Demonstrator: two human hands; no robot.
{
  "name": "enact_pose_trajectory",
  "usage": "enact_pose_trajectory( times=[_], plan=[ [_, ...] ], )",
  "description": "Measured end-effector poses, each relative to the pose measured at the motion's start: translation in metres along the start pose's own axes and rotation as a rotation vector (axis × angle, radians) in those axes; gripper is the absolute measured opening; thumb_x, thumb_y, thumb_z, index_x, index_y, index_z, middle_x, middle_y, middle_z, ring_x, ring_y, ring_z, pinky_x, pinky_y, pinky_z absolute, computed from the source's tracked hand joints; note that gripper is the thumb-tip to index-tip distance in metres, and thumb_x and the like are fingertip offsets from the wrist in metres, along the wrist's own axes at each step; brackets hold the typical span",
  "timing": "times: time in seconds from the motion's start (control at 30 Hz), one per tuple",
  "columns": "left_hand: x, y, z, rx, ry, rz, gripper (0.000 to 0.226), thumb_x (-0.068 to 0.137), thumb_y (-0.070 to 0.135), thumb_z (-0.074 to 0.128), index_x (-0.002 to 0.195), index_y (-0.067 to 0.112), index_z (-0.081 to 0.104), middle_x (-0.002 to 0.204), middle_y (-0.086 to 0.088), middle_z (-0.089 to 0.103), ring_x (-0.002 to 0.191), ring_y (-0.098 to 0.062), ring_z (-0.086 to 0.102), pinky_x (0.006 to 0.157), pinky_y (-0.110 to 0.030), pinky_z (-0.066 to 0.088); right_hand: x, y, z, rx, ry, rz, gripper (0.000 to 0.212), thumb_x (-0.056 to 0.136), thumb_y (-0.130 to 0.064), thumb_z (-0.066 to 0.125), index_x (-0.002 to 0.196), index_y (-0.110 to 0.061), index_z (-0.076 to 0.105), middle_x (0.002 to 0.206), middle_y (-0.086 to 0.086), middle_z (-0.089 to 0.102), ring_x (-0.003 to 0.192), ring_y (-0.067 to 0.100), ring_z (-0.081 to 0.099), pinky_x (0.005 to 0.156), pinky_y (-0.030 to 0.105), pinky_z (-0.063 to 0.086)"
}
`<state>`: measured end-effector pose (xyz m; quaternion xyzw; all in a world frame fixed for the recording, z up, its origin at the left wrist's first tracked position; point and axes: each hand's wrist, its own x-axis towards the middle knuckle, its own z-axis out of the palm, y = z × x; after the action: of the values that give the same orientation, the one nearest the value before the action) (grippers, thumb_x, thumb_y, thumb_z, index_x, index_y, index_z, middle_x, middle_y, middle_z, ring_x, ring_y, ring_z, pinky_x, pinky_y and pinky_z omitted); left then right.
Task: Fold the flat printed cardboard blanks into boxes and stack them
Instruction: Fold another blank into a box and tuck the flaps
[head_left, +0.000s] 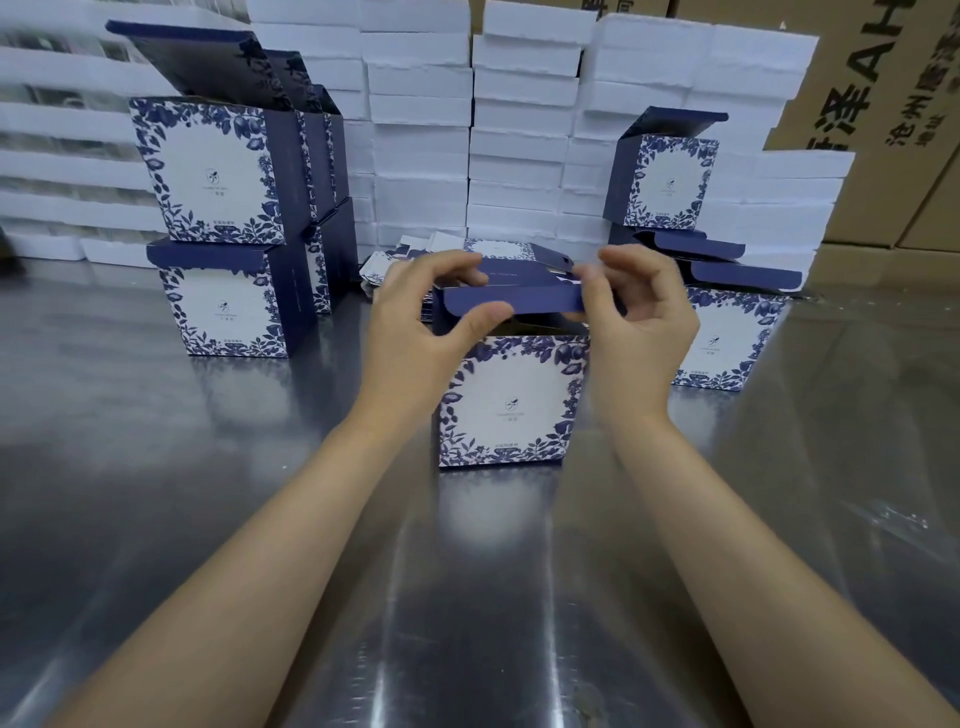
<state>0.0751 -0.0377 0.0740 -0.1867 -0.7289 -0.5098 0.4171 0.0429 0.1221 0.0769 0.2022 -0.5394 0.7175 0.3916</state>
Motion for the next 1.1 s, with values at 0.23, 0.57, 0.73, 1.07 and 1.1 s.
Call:
enact_pose_trajectory(
  times=[0.23,0.57,0.73,1.07,1.1],
  plan=[
    [-0.007,-0.014,0.005,0.069,-0.057,0.066,0.01,0.086,0.029,0.066,0.081,0.021,0.069,0.087,0.008,0.067,0.091,-0.008,0.056,0.09,-0.044,0.044,0.001,0.007,-0.006,-0.339,0.026,-0.186,0.03,0.075,0.008,0.056,0.08,-0.02,0.066,0.094,-0.007,0.061,0.086,0.014,0.058,0.07,0.024,0.044],
    [-0.005,-0.03,0.005,0.192,-0.124,0.056,0.015,0.096,0.017,0.059,0.102,0.012,0.072,0.106,0.007,0.064,0.109,-0.012,0.051,0.1,-0.023,0.037,-0.007,0.031,-0.019,-0.533,-0.425,-0.233,0.014,0.089,-0.011,0.062,0.098,-0.005,0.071,0.101,0.002,0.066,0.104,0.02,0.058,0.094,0.043,0.045],
    [-0.013,-0.032,0.011,0.141,-0.16,-0.058,0.029,0.101,0.013,0.048,0.128,0.01,0.059,0.144,0.003,0.043,0.136,-0.01,0.037,0.109,-0.026,0.035,-0.017,0.033,-0.012,-0.553,-0.464,-0.194,0.022,0.091,-0.009,0.064,0.112,-0.005,0.068,0.117,0.007,0.062,0.117,0.022,0.053,0.105,0.036,0.04],
    [-0.016,-0.027,0.015,0.186,-0.178,-0.086,0.026,0.102,0.011,0.045,0.121,0.006,0.062,0.136,-0.006,0.044,0.135,-0.017,0.036,0.112,-0.037,0.032,-0.021,0.035,-0.012,-0.448,-0.277,-0.128,0.031,0.089,-0.004,0.065,0.12,-0.003,0.06,0.129,0.004,0.055,0.12,0.003,0.049,0.086,0.023,0.05],
    [-0.015,-0.027,0.015,0.19,-0.172,-0.084,0.025,0.101,0.009,0.046,0.12,0.006,0.062,0.132,-0.006,0.046,0.134,-0.017,0.037,0.112,-0.034,0.032,-0.021,0.036,-0.012,-0.449,-0.277,-0.131,0.027,0.089,-0.004,0.064,0.116,-0.003,0.062,0.127,0.003,0.056,0.118,0.002,0.05,0.085,0.024,0.05]
  ],
)
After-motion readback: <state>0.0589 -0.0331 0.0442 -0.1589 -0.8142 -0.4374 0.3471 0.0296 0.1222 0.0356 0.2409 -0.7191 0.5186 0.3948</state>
